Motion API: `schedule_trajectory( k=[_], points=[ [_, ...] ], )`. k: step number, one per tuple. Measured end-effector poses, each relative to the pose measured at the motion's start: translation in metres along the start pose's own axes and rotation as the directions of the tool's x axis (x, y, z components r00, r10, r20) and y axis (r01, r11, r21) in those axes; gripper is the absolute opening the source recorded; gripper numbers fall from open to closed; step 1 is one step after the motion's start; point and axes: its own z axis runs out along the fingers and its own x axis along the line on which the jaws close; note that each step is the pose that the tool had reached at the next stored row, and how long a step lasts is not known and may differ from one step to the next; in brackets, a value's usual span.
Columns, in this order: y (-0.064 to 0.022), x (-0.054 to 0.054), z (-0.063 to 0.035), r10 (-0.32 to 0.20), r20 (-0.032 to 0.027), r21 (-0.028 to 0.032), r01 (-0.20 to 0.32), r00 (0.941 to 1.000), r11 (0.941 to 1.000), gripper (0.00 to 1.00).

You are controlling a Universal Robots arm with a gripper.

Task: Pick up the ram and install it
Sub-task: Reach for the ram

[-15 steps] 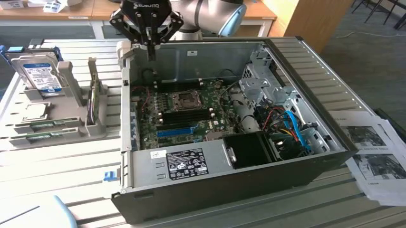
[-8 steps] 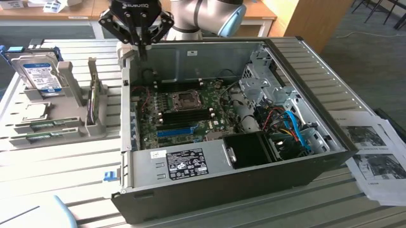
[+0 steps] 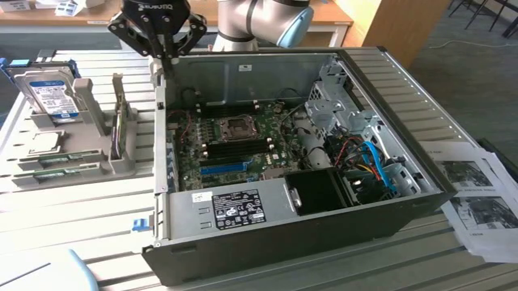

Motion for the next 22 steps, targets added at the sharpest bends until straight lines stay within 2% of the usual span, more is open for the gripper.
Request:
schedule_trajectory(
  k=[22],
  points=[
    [-0.0042, 0.056, -0.0012, 0.0, 0.0, 0.0, 0.0, 1.0, 1.0, 0.09]
  ],
)
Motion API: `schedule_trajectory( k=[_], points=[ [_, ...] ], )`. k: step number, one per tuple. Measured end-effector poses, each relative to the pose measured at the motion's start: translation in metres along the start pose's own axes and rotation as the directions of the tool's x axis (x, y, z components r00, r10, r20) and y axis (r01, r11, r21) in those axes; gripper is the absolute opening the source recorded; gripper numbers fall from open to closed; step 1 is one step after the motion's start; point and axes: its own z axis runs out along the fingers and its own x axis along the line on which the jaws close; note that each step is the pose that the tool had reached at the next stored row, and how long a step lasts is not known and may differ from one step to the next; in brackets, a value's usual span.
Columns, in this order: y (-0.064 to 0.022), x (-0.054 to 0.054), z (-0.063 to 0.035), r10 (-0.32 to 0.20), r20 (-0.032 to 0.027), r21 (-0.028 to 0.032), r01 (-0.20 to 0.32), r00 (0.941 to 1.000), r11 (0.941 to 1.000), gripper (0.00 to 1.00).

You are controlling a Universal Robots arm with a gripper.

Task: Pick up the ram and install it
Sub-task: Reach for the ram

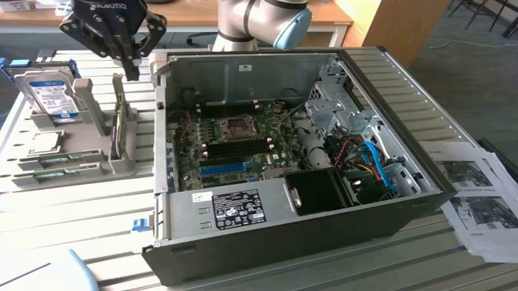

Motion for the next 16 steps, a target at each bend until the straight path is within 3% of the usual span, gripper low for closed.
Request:
schedule_trajectory(
  k=[16],
  points=[
    [-0.0033, 0.044, -0.0007, 0.0, 0.0, -0.0001, 0.0, 1.0, 1.0, 0.09]
  ],
)
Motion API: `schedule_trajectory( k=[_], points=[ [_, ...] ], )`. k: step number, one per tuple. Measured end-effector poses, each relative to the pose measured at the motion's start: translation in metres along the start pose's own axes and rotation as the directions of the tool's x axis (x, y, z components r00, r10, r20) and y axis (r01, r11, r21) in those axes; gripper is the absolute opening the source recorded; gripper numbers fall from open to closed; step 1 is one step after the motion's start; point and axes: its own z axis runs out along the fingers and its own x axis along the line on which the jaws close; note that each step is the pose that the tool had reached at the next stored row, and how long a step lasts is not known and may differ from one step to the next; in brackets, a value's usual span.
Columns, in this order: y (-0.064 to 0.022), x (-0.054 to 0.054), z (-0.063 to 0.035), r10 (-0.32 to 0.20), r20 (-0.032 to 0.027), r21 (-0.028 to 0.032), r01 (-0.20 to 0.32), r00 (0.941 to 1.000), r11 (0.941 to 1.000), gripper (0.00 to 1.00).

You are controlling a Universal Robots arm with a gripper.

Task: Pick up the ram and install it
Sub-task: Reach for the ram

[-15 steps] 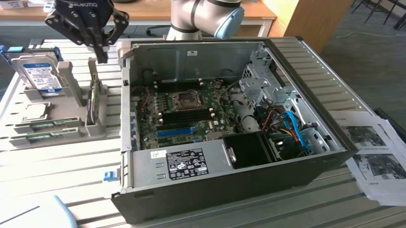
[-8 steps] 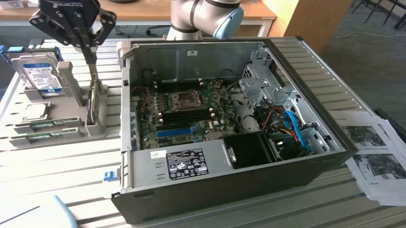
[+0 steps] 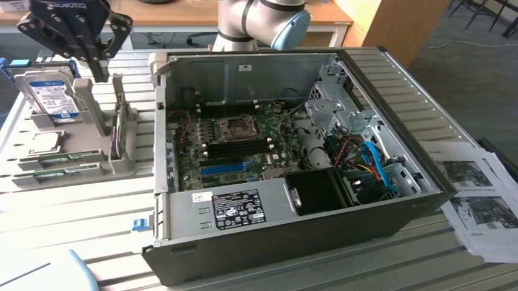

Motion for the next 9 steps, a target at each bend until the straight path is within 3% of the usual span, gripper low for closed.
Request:
schedule_trajectory(
  k=[9],
  points=[
    [-0.002, 0.027, -0.0004, 0.0, 0.0, 0.0, 0.0, 1.0, 1.0, 0.09]
  ],
)
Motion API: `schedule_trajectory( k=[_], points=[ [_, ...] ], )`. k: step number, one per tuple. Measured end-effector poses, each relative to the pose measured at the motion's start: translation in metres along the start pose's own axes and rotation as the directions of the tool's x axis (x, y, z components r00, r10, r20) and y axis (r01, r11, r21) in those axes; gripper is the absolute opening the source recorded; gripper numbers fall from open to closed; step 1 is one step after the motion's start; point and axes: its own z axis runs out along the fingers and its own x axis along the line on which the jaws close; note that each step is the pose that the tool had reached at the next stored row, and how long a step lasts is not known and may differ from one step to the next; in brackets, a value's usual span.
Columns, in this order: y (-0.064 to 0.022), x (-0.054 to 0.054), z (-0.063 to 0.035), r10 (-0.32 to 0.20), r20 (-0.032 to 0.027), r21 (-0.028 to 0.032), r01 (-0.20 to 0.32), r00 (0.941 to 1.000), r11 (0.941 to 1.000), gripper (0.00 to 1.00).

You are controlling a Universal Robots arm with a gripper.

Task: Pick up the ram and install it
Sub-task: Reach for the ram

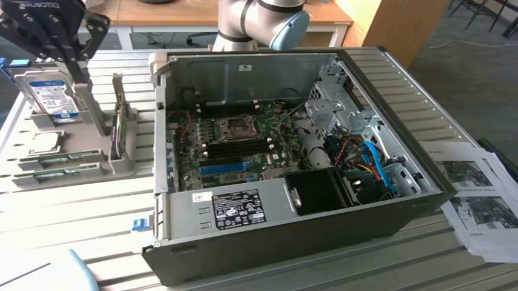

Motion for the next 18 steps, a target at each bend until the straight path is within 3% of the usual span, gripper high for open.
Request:
schedule_trajectory(
  k=[18],
  points=[
    [-0.0041, 0.054, -0.0009, 0.0, 0.0, 0.0, 0.0, 1.0, 1.0, 0.09]
  ],
)
